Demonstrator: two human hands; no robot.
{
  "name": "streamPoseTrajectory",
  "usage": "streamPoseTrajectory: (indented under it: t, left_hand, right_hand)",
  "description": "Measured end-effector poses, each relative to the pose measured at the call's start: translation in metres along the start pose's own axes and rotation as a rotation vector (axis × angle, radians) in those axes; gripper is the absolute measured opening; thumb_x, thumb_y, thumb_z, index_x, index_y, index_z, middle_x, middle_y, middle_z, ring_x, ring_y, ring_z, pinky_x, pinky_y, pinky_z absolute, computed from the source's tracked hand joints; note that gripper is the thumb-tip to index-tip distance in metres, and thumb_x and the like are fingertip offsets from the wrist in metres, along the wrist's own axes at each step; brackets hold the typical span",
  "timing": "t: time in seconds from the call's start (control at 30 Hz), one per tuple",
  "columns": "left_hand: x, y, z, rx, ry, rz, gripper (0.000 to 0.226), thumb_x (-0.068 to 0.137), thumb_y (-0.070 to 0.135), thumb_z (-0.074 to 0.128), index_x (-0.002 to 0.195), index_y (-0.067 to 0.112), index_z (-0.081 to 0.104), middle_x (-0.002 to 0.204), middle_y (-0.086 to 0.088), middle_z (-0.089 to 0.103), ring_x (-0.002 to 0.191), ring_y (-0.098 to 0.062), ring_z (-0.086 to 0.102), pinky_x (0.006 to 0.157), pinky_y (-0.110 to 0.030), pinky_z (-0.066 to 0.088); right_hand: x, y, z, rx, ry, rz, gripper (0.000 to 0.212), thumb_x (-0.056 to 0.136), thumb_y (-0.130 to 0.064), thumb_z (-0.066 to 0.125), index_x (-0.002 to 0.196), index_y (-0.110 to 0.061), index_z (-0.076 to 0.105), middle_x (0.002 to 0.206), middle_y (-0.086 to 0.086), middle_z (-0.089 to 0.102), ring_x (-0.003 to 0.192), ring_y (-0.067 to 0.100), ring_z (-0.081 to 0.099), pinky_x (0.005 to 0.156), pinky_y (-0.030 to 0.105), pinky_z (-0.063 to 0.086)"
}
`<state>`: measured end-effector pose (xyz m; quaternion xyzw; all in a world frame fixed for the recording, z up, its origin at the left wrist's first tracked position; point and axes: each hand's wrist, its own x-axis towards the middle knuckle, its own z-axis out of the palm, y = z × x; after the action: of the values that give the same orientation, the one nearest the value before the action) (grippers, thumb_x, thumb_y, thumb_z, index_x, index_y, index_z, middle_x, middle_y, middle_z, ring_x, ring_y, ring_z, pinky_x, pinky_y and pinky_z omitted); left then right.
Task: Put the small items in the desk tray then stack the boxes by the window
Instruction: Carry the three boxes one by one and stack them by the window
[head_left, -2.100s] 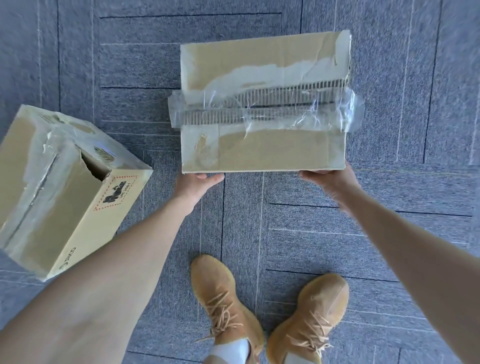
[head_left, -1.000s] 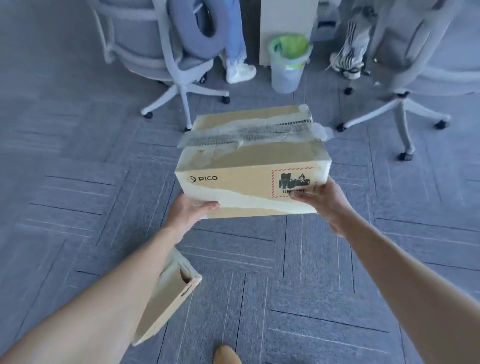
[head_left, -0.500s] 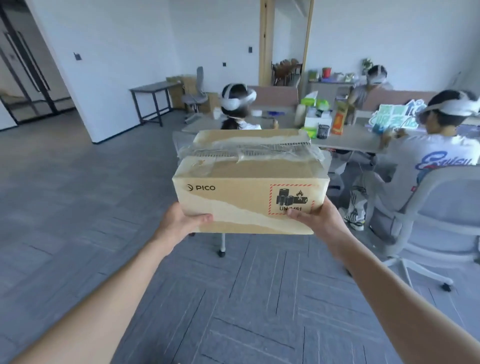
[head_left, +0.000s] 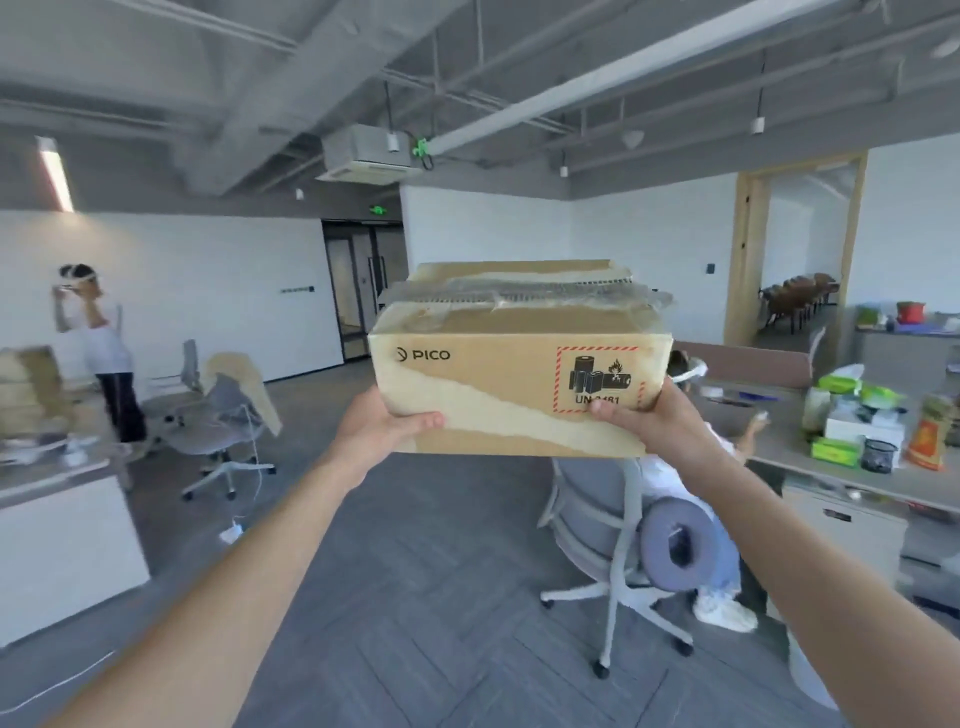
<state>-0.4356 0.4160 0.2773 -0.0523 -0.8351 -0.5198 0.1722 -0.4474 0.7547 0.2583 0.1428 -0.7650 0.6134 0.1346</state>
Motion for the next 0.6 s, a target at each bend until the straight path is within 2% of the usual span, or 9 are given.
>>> streamPoseTrajectory:
  t: [0.07,0.13,0.23,0.37,0.5,0.6]
  left_hand:
    - [-0.036,0.016,-0.035,0.035,0.072,-0.006,0.044,0.068,0.035,0.090,0.107,0.027,0.071,0.100,0.016,0.074,0.097,-0.001,0.066,0.073,-0.022,0.050]
    - [-0.077,0.029,-0.070,0.082,0.152,-0.018,0.040,0.067,0.035,0.090,0.102,0.030,0.073,0.098,0.015,0.075,0.094,-0.003,0.068,0.077,-0.026,0.053]
    - [-0.144,0.042,-0.125,0.121,0.259,-0.064,0.029,0.070,0.031,0.089,0.092,0.034,0.070,0.089,0.018,0.071,0.082,0.000,0.065,0.063,-0.019,0.048]
    - [-0.251,0.054,-0.217,0.195,0.469,-0.132,0.051,0.068,0.032,0.090,0.114,0.027,0.068,0.105,0.011,0.074,0.097,-0.007,0.067,0.067,-0.022,0.050]
    - [-0.386,0.075,-0.316,0.279,0.667,-0.234,0.064,0.058,0.042,0.093,0.115,0.027,0.067,0.107,0.011,0.074,0.103,-0.010,0.068,0.092,-0.036,0.055]
    - [-0.503,0.097,-0.385,0.351,0.812,-0.315,0.065,0.062,0.038,0.093,0.118,0.019,0.066,0.107,0.008,0.074,0.103,-0.014,0.068,0.093,-0.037,0.055]
  right_hand:
    - [-0.005,-0.023,0.019,0.029,-0.048,-0.017,0.082,0.050,-0.060,0.092,0.122,-0.032,0.065,0.110,-0.013,0.077,0.107,0.012,0.071,0.100,0.044,0.054]
    - [-0.014,-0.041,0.043,0.084,-0.136,-0.042,0.080,0.053,-0.058,0.092,0.123,-0.034,0.063,0.110,-0.013,0.076,0.107,0.012,0.071,0.100,0.045,0.054]
    - [-0.034,-0.074,0.092,0.138,-0.258,-0.072,0.082,0.051,-0.063,0.091,0.123,-0.036,0.063,0.110,-0.016,0.076,0.107,0.011,0.071,0.100,0.045,0.053]
    - [-0.086,-0.132,0.181,0.219,-0.450,-0.118,0.067,0.060,-0.049,0.089,0.121,-0.040,0.063,0.110,-0.018,0.075,0.107,0.008,0.070,0.099,0.045,0.054]
    - [-0.161,-0.203,0.285,0.284,-0.642,-0.180,0.063,0.060,-0.048,0.087,0.118,-0.039,0.064,0.110,-0.018,0.075,0.107,0.009,0.069,0.097,0.045,0.055]
    - [-0.241,-0.264,0.363,0.315,-0.780,-0.246,0.057,0.064,-0.048,0.087,0.116,-0.036,0.067,0.107,-0.018,0.076,0.106,0.011,0.070,0.093,0.045,0.057]
